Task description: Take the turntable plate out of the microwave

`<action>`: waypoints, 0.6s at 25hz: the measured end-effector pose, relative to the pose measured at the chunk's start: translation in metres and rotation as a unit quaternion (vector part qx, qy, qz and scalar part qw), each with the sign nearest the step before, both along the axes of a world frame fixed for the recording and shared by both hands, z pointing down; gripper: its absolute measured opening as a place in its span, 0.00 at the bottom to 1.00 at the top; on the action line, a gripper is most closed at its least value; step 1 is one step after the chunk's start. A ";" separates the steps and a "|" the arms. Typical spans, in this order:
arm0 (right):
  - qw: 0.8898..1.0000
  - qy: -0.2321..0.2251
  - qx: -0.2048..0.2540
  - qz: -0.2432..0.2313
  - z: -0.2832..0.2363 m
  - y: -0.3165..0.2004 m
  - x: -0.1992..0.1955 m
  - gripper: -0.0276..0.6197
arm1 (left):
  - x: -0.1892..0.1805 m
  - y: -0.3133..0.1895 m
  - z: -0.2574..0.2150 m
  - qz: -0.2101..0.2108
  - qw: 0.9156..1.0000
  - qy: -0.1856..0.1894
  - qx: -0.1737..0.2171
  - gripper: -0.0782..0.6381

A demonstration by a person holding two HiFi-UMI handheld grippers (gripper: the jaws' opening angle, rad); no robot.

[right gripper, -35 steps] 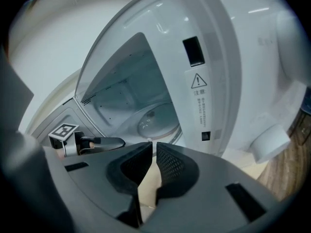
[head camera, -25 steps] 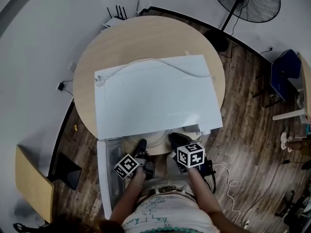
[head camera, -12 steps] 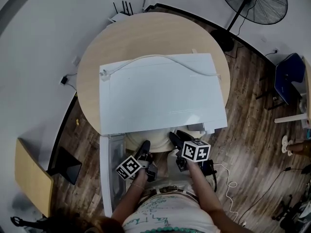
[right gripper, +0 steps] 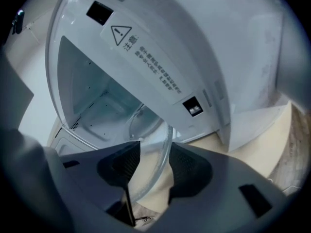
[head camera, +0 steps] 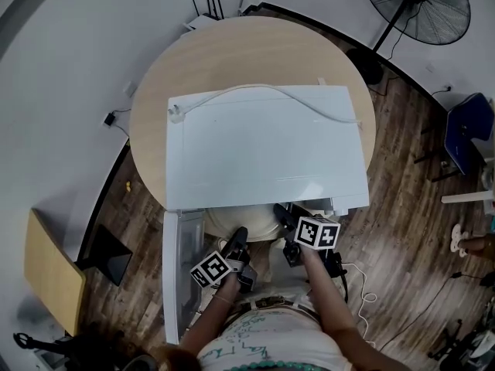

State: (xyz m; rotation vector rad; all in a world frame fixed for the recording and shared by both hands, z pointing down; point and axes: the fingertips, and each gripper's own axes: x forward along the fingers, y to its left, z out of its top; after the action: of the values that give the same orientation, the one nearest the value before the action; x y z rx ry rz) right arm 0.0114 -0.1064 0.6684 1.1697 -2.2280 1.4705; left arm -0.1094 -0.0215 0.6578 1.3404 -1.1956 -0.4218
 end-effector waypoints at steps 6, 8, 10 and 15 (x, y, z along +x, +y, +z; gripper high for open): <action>1.000 -0.020 -0.017 0.012 0.000 -0.002 -0.005 0.26 | 0.001 0.001 0.005 0.006 1.000 0.001 -0.002 0.22; 0.999 -0.018 -0.018 0.020 0.000 -0.002 -0.004 0.26 | 0.001 0.000 0.007 0.018 1.000 -0.015 -0.001 0.24; 0.999 -0.025 -0.024 0.028 0.000 -0.002 -0.003 0.24 | 0.000 -0.001 0.009 0.034 0.998 -0.045 -0.001 0.25; 0.999 -0.022 -0.024 0.029 0.001 -0.002 0.000 0.25 | -0.027 -0.011 0.015 0.025 0.989 -0.145 -0.016 0.41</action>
State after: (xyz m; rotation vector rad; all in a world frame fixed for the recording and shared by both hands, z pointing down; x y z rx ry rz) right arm 0.0114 -0.1087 0.6690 1.2071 -2.1913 1.5783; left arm -0.1363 -0.0322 0.6725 1.4351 -1.3969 -0.1729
